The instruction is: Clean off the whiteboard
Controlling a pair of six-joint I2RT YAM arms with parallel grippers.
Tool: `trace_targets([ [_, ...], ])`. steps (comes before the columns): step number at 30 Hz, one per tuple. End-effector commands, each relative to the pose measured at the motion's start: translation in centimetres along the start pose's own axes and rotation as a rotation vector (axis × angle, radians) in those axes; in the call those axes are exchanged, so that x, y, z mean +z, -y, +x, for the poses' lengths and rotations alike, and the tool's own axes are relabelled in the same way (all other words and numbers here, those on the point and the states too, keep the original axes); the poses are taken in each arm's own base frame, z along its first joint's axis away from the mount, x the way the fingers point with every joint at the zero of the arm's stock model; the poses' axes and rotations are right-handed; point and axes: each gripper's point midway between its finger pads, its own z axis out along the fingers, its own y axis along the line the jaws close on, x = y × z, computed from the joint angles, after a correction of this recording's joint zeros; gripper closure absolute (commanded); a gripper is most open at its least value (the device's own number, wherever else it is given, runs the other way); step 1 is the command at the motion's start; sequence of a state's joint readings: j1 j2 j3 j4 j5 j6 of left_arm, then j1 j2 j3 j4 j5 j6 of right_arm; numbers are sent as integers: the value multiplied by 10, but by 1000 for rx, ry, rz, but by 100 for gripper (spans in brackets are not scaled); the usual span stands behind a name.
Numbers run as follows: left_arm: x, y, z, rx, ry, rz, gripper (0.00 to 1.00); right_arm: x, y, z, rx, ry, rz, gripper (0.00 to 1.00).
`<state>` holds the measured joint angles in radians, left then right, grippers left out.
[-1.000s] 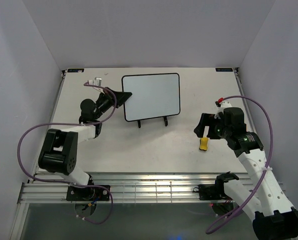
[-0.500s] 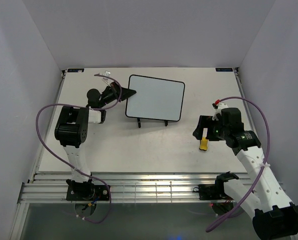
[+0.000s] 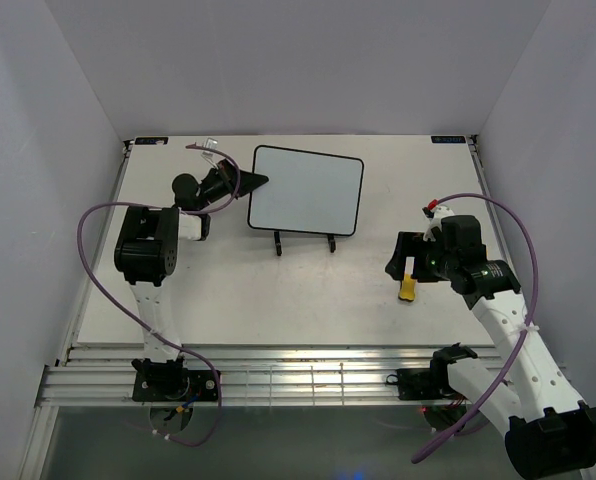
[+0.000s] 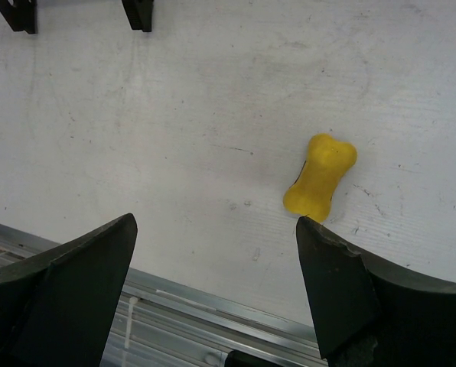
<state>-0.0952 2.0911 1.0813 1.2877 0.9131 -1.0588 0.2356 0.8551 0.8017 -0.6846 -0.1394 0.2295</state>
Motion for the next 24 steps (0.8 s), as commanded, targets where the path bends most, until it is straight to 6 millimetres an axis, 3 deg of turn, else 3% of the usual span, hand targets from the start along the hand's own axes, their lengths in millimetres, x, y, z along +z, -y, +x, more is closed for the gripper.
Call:
trace_targets([
  [1, -1, 51, -35, 289, 103, 211, 100, 0, 0, 1, -17, 6, -12, 10],
  [8, -7, 43, -21, 364, 47, 220, 100, 0, -2, 1, -24, 8, -24, 10],
  [16, -16, 8, -14, 433, -18, 219, 100, 1, -5, 2, -30, 4, -41, 10],
  [24, -23, -11, -4, 573, -52, 222, 100, -2, -7, -2, -38, 14, -53, 10],
])
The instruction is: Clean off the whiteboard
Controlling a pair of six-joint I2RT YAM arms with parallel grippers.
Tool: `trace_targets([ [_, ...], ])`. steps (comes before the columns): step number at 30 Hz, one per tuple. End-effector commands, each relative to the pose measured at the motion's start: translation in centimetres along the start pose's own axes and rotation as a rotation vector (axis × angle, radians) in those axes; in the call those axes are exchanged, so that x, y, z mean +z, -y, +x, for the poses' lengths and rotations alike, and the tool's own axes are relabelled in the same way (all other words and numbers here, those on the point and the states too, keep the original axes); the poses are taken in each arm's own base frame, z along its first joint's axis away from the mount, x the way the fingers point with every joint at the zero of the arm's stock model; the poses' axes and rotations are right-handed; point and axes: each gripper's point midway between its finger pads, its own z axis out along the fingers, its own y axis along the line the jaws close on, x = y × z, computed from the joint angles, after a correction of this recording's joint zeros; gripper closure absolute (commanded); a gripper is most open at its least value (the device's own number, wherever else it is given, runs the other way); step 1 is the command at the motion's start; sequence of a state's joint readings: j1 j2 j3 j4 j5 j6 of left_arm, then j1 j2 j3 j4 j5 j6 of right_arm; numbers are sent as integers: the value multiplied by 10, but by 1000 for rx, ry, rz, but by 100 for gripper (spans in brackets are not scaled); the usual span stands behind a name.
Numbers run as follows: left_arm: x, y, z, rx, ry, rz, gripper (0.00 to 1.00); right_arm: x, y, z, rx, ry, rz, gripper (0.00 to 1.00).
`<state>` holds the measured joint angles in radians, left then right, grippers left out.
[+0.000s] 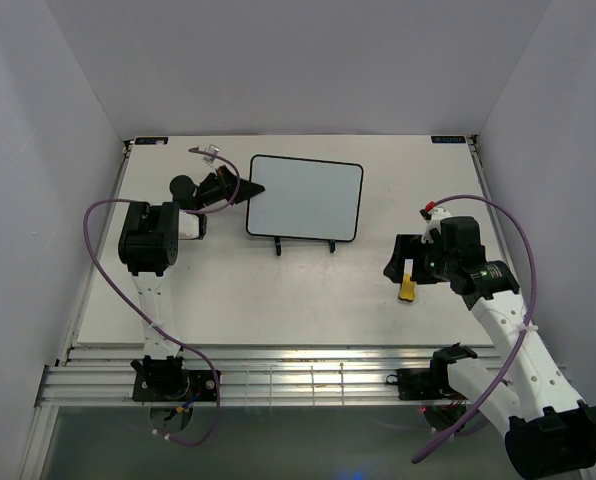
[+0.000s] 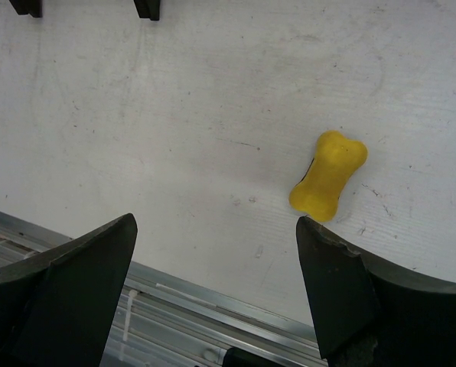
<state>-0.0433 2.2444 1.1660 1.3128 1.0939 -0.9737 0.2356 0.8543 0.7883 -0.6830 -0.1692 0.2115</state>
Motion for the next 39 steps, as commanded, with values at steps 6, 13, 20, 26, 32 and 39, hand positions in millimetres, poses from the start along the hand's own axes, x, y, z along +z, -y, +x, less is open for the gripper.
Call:
trace_targets([
  [6, -15, 26, -13, 584, 57, 120, 100, -5, -7, -11, -29, 47, -36, 10],
  [13, -28, 19, 4, 561, 43, 84, 98, -5, -9, -13, -33, 53, -48, 10],
  [20, -29, 21, 5, 546, 39, 85, 84, -5, -9, -12, -37, 57, -52, 10],
  [26, -29, 26, -4, 553, 68, 71, 67, -7, -11, -13, -39, 64, -58, 10],
  [32, -31, 29, -8, 558, 101, 38, 36, -9, -11, -15, -44, 72, -56, 10],
  [39, -40, 33, -26, 562, 146, -1, 2, -10, -11, -17, -46, 79, -55, 10],
])
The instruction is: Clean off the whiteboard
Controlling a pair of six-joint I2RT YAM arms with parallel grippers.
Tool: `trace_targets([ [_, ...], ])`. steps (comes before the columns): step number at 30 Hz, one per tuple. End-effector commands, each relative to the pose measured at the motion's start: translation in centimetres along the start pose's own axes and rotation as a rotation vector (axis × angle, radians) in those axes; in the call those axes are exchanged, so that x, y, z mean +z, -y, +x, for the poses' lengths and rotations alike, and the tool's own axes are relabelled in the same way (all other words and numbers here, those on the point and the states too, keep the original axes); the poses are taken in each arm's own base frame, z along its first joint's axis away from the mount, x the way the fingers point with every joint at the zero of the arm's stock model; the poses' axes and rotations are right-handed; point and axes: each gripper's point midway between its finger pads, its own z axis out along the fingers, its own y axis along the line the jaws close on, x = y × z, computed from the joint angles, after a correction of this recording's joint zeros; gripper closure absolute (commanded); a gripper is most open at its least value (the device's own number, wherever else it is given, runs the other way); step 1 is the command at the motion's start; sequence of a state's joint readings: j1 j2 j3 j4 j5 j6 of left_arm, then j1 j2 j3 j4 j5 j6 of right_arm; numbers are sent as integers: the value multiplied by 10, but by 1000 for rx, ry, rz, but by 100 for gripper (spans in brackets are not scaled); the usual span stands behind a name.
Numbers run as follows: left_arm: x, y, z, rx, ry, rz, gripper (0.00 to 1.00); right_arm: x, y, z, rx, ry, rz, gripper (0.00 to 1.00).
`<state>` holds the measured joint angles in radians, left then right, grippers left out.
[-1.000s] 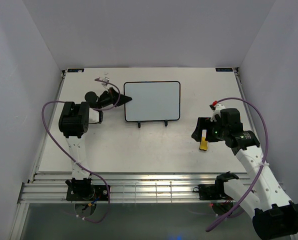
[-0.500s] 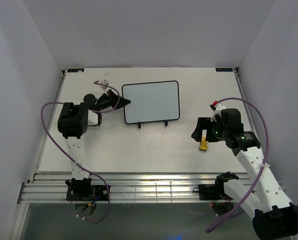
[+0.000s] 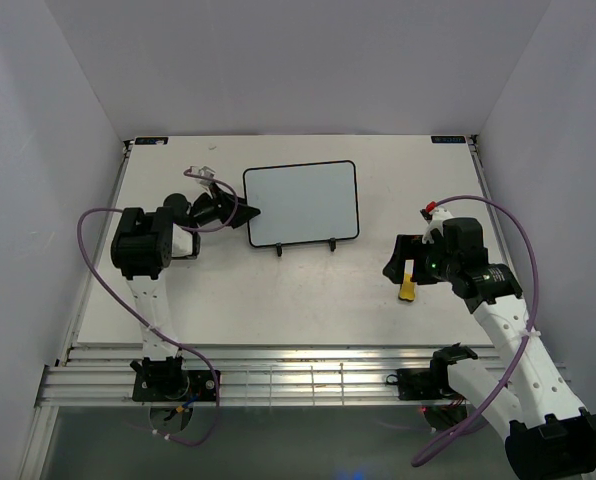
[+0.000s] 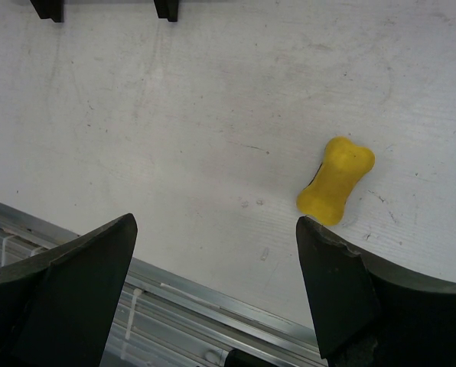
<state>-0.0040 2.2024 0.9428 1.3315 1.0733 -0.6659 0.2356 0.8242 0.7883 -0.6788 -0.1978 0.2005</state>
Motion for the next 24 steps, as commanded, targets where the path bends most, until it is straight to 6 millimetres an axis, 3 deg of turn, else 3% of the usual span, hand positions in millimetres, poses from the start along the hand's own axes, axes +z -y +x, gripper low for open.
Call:
trace_targets([
  [1, -12, 39, -84, 385, 210, 55, 2, -4, -5, -14, -28, 54, -20, 10],
  [14, -60, 28, -136, 219, 350, -248, 2, -9, -3, -28, -27, 98, 10, 10],
  [15, -62, 35, -146, 233, 363, -264, 2, -10, -2, -29, -28, 102, 12, 10],
  [17, -71, 23, -152, 162, 377, -380, 2, -11, 1, -30, -26, 109, 34, 10],
  [18, -77, 33, -165, 172, 407, -411, 2, -11, 5, -29, -18, 112, 55, 10],
  [21, -92, 24, -167, 64, 403, -567, 2, -10, 16, -29, 11, 119, 119, 10],
  [22, -98, 36, -184, 67, 430, -595, 2, -10, 20, -29, 23, 123, 141, 10],
  [23, -104, 29, -170, -39, 397, -666, 2, -9, 23, -27, 34, 122, 157, 10],
  [24, -114, 25, -172, -99, 422, -737, 2, -8, 26, -28, 45, 132, 172, 10],
])
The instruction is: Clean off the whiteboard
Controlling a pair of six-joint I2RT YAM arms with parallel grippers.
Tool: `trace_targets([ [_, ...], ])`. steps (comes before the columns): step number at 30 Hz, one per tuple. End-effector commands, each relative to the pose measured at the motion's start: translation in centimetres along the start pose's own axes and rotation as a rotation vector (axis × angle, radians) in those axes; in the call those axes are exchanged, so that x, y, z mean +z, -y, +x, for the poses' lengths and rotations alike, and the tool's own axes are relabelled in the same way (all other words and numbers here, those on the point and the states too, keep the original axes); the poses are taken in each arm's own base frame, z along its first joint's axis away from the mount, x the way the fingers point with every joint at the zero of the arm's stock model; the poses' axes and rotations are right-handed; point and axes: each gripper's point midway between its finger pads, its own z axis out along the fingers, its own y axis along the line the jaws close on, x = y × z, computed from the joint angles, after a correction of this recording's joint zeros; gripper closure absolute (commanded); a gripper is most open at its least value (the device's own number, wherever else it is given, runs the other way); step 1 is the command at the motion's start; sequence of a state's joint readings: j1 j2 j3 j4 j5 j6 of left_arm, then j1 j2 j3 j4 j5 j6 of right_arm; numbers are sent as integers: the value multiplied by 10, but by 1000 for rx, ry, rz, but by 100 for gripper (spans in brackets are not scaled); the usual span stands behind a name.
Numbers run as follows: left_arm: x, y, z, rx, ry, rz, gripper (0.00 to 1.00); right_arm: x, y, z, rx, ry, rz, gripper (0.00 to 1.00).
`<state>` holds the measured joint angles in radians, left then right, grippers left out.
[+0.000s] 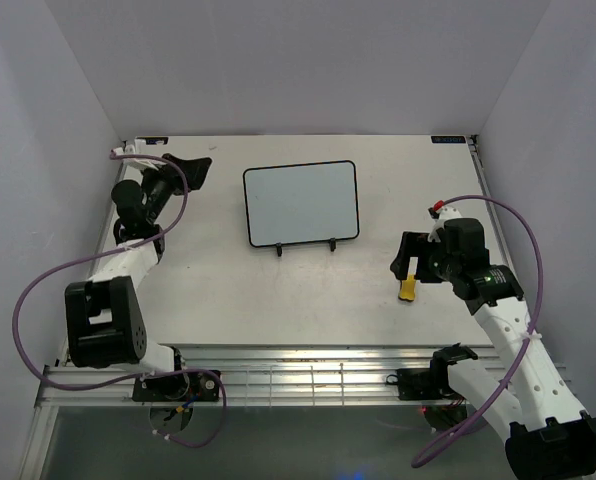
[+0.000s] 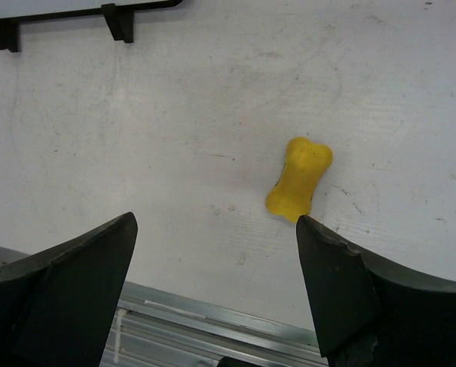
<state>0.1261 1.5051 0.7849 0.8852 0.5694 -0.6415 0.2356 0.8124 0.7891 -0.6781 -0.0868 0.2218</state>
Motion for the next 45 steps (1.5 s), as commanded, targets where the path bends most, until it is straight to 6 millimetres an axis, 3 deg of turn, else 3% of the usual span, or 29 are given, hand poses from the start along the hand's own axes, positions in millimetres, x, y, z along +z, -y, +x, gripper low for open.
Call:
trace_targets([
  [1, -22, -33, -9, -180, -39, -333, 2, -3, 14, -23, 60, 105, 100, 10],
  [2, -34, -39, 8, -275, -119, -406, 2, 0, 18, -21, 78, 111, 120, 10],
  [3, -39, -38, 11, -318, -152, -423, 2, 9, 30, -10, 102, 85, 174, 10],
  [4, -39, -34, 1, -323, -167, -439, 2, 15, 33, -5, 135, 73, 191, 10],
  [5, -58, -41, 24, -384, -273, -545, 2, 21, 36, 2, 149, 43, 207, 10],
  [9, -94, -41, 36, -380, -402, -709, 2, 47, 55, 39, 178, -108, 295, 10],
  [14, -133, -6, 71, -347, -544, -585, 2, 62, 70, 52, 158, -139, 354, 3],
  [15, -139, 3, 69, -314, -536, -563, 2, 64, 70, 55, 155, -159, 353, 1],
  [18, -159, 11, 81, -249, -529, -549, 2, 74, 68, 63, 138, -242, 341, 12],
  [23, -173, 11, 106, -206, -540, -543, 2, 84, 69, 64, 125, -275, 340, 22],
  [31, -166, 29, 133, -226, -654, -445, 2, 95, 69, 56, 117, -272, 332, 29],
  [39, -166, 30, 131, -218, -647, -448, 2, 96, 70, 52, 116, -252, 336, 30],
  [45, -170, 20, 111, -161, -581, -544, 2, 87, 68, 40, 104, -190, 332, 19],
])
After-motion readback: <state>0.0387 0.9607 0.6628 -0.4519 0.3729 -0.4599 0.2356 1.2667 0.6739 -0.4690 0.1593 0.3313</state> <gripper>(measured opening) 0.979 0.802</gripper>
